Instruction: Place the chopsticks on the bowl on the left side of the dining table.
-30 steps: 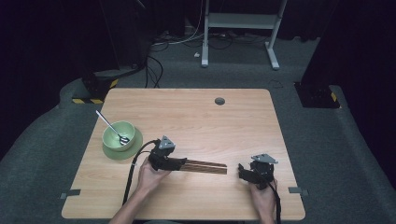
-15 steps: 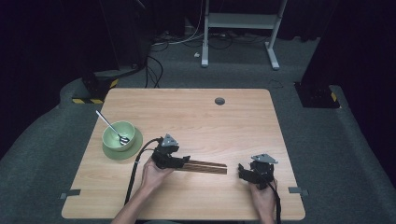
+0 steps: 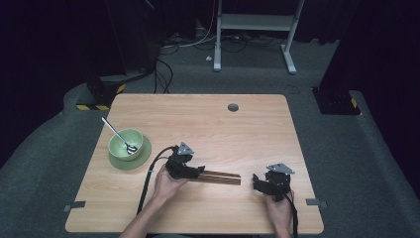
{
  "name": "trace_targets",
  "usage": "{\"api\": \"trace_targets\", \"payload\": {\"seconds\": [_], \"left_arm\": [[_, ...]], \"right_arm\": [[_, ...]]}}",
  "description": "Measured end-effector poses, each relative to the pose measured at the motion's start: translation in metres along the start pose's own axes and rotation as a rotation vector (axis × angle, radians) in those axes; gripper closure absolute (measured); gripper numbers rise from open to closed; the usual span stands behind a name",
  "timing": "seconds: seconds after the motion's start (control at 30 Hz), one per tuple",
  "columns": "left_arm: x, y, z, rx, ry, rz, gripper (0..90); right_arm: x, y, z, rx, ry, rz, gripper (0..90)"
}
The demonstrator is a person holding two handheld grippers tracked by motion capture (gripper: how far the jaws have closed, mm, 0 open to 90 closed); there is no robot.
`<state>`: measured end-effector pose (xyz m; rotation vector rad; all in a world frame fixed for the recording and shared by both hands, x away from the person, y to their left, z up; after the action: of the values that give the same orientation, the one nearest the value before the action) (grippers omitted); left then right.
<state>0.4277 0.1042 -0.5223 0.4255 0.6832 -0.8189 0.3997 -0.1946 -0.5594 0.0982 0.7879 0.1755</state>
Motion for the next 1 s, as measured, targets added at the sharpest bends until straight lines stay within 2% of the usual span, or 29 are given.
{"api": "trace_targets", "payload": {"seconds": [0.17,0.33,1.0], "left_arm": [[0.003,-0.003,0.004,0.013,0.006,-0.006,30.4],[0.014,-0.004,0.004,0.022,0.046,0.001,30.7],[0.027,-0.005,0.003,0.030,0.078,0.025,31.9]], "right_arm": [[0.000,0.000,0.000,0.000,0.000,0.000,18.8],[0.000,0.000,0.000,0.000,0.000,0.000,18.8],[0.000,0.000,0.000,0.000,0.000,0.000,18.8]]}}
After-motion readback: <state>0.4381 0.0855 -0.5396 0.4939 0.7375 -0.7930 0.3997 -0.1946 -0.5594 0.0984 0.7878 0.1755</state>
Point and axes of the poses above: each handheld gripper's, and its own axes: x roughly forward along the jaws, z roughly out of its top, y roughly to its left, the point moved 5 cm from there along x, roughly forward along the jaws, and after that the axes turned 14 degrees about x, right-handed, at the moved point
